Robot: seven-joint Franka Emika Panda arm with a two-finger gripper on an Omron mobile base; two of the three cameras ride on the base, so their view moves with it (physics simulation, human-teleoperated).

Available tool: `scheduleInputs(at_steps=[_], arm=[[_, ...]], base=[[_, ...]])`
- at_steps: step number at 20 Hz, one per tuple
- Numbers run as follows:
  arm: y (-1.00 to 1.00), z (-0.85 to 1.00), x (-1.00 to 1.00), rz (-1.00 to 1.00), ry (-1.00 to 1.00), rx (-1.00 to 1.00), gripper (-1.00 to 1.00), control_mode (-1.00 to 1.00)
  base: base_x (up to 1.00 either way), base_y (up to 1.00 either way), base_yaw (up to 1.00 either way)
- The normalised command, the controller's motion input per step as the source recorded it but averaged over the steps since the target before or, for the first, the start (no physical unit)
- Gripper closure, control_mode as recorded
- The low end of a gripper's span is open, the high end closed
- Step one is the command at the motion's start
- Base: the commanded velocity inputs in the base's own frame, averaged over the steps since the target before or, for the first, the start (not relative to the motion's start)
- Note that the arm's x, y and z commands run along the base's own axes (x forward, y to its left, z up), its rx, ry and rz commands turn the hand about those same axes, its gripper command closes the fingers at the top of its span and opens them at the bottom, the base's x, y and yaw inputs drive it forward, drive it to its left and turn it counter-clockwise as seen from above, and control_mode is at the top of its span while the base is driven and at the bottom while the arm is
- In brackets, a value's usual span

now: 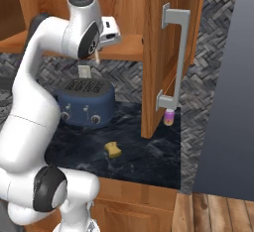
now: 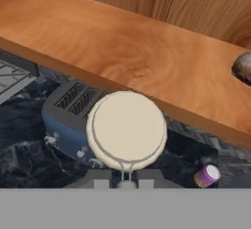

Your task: Pick the sponge and dish brush from the cabinet and place them on the counter.

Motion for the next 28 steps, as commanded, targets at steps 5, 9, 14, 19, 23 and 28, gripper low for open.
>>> scheduleInputs(at_steps=[5,9,14,19,23,28], arm=[[0.0,-0.01,-0.56,0.0,0.0,0.0,1.0,-1.0],[0.0,-0.14,-0.53,0.0,0.0,0.0,1.0,-1.0],[0.0,-0.29,-0.5,0.0,0.0,0.0,1.0,-1.0],[0.0,-0.43,-0.43,0.0,0.01,0.0,1.0,-1.0],[0.0,-0.43,-0.4,0.0,0.01,0.0,1.0,-1.0],[0.0,-0.41,-0.36,0.0,0.02,0.0,1.0,-1.0]], base=[[0.0,0.0,0.0],[0.0,0.0,0.0],[0.0,0.0,0.0],[0.0,0.0,0.0],[0.0,0.0,0.0],[0.0,0.0,0.0]])
